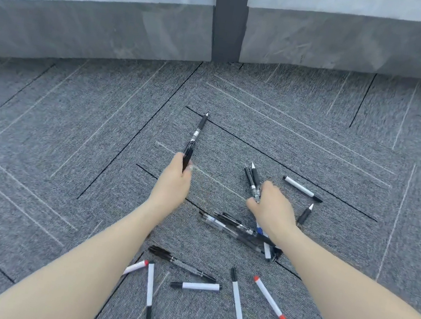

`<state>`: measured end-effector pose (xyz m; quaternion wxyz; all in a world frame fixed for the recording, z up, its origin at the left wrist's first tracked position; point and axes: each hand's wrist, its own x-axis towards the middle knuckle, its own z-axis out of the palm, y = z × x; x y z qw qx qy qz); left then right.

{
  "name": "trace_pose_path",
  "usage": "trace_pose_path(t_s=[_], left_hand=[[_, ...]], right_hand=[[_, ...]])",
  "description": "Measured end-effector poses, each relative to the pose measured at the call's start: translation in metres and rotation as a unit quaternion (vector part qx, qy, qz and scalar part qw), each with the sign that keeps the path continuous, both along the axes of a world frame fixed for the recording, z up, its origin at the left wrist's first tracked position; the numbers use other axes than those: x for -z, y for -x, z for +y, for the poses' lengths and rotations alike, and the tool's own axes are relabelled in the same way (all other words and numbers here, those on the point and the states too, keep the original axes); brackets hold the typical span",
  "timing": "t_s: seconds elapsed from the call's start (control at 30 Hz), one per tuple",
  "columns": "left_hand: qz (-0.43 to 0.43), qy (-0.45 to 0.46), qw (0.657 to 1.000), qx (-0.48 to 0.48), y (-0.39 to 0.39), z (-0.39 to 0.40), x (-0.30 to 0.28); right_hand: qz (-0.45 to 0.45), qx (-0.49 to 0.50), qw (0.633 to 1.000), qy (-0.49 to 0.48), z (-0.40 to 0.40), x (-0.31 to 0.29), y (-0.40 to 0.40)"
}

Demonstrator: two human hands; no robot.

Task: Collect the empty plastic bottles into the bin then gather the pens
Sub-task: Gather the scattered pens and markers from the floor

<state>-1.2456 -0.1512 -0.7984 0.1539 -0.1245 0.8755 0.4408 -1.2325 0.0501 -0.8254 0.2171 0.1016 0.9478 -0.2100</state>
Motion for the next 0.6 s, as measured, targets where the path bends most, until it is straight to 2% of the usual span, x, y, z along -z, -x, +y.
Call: trace_pose_path(t_s=[0.1,0.2,0.3,0.37,0.5,0.6], left_hand=[[0.035,0.097,0.993,0.051,-0.007,-0.022,-0.006],[-0.006,0.228,0.965,0.132,-0.014,-0.036,-0.002],[-0.057,0.264,0.952,0.147,-0.020,-0.039,0.005],[-0.049,0.285,0.934,0.212,-0.024,-0.031,0.007],[0.021,0.283,0.851,0.442,-0.034,0.013,0.005],[0.050,0.299,0.795,0.526,-0.041,0.054,0.008]], right_hand=[[0.017,0.048,0.996,0.072,0.004,0.004,-0.003],[0.034,0.105,0.981,0.162,0.010,0.002,-0.007],[0.058,0.154,0.966,0.202,0.018,0.000,-0.007],[0.059,0.185,0.957,0.216,0.024,0.001,-0.004],[0.060,0.204,0.956,0.200,0.032,0.005,-0.002],[0.095,0.228,0.951,0.186,0.037,0.005,-0.006]])
